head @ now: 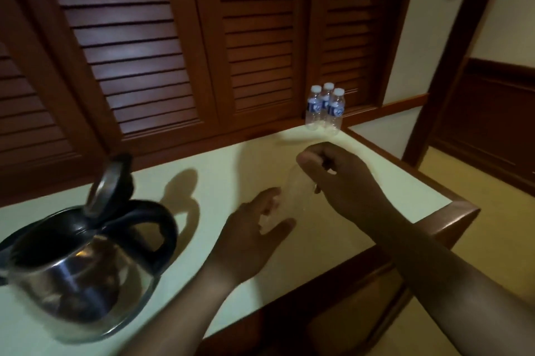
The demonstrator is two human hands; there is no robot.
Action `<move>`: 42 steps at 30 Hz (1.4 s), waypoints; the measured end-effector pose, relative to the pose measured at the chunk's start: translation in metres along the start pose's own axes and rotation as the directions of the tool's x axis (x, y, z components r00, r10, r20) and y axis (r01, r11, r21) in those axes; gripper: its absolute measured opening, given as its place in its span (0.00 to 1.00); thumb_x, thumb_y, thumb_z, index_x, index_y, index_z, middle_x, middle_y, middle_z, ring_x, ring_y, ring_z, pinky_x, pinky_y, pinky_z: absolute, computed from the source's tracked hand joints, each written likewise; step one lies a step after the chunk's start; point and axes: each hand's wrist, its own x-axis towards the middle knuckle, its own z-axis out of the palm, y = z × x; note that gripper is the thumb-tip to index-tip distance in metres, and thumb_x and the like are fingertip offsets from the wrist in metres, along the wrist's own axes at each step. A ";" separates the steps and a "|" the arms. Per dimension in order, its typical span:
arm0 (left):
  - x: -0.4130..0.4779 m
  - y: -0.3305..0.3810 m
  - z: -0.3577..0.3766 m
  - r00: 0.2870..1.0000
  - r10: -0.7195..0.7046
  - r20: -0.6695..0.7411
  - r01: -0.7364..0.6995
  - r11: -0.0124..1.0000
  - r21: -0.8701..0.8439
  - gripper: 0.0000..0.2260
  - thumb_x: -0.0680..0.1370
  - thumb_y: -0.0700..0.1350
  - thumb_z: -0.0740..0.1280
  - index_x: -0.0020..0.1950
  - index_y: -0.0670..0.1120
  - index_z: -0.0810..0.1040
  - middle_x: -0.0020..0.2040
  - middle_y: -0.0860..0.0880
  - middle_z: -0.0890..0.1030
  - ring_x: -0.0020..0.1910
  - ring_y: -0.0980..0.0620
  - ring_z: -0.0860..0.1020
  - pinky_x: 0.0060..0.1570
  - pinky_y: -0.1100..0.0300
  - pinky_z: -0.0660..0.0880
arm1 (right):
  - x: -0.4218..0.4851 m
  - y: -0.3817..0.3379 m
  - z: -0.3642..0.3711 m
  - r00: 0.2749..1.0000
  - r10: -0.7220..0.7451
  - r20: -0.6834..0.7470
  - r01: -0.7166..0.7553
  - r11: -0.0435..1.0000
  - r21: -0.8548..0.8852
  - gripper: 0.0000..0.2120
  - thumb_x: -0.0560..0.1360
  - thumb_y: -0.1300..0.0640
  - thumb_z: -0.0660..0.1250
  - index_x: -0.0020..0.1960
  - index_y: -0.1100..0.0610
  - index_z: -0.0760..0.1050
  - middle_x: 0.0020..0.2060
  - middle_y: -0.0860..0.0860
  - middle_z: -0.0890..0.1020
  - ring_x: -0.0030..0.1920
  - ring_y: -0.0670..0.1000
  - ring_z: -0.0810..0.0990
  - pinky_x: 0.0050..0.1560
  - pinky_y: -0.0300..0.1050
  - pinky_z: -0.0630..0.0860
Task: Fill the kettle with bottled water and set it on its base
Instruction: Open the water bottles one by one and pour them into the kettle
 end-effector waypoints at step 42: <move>0.331 0.035 0.168 0.888 -0.359 -0.288 0.311 0.929 -0.199 0.14 0.79 0.50 0.73 0.61 0.60 0.73 0.54 0.65 0.80 0.50 0.72 0.79 0.47 0.77 0.73 | 0.257 0.288 -0.068 0.986 0.167 0.014 -0.168 0.978 0.126 0.19 0.81 0.53 0.65 0.71 0.52 0.71 0.59 0.44 0.79 0.60 0.45 0.77 0.59 0.40 0.71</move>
